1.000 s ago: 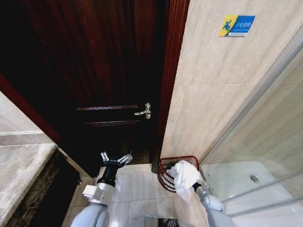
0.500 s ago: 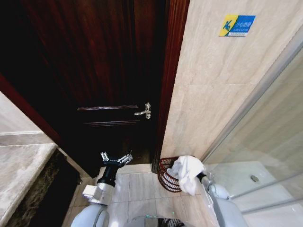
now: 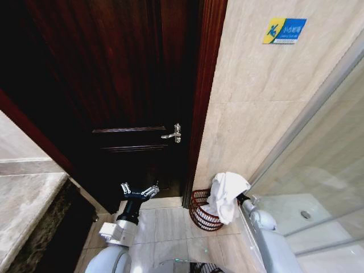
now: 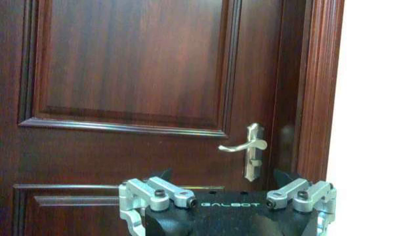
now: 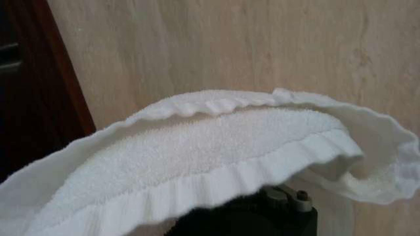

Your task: Discard the used towel into the hamper.

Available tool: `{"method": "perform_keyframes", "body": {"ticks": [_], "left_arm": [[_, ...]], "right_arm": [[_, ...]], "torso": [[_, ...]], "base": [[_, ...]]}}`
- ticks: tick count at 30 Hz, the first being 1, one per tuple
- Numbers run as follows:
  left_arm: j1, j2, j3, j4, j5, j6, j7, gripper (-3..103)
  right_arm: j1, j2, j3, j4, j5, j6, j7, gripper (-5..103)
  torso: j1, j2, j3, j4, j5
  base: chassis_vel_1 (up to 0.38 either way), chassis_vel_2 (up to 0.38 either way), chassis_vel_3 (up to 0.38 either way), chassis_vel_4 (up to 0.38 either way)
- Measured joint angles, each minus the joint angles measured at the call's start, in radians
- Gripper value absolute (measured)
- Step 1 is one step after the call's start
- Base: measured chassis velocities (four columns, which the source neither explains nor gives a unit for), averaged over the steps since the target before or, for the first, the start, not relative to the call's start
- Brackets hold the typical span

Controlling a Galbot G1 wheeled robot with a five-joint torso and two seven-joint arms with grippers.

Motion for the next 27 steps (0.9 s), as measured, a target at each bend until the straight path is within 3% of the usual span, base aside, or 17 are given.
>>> {"method": "perform_keyframes", "body": {"ticks": [13, 27], "left_arm": [[0.0, 0.0, 0.0, 0.0, 0.0, 0.0, 0.0, 100], [0.0, 0.0, 0.0, 0.0, 0.0, 0.0, 0.0, 100]], "right_arm": [[0.019, 0.024, -0.017, -0.01, 0.007, 0.063, -0.006, 11], [-0.022, 0.065, 0.013, -0.198, -0.08, 0.157, -0.045, 11]], "torso": [[0.0, 0.0, 0.0, 0.0, -0.0005], [0.0, 0.0, 0.0, -0.0001, -0.0004]], "base": [[0.0, 0.0, 0.0, 0.0], [0.0, 0.0, 0.0, 0.0]]}}
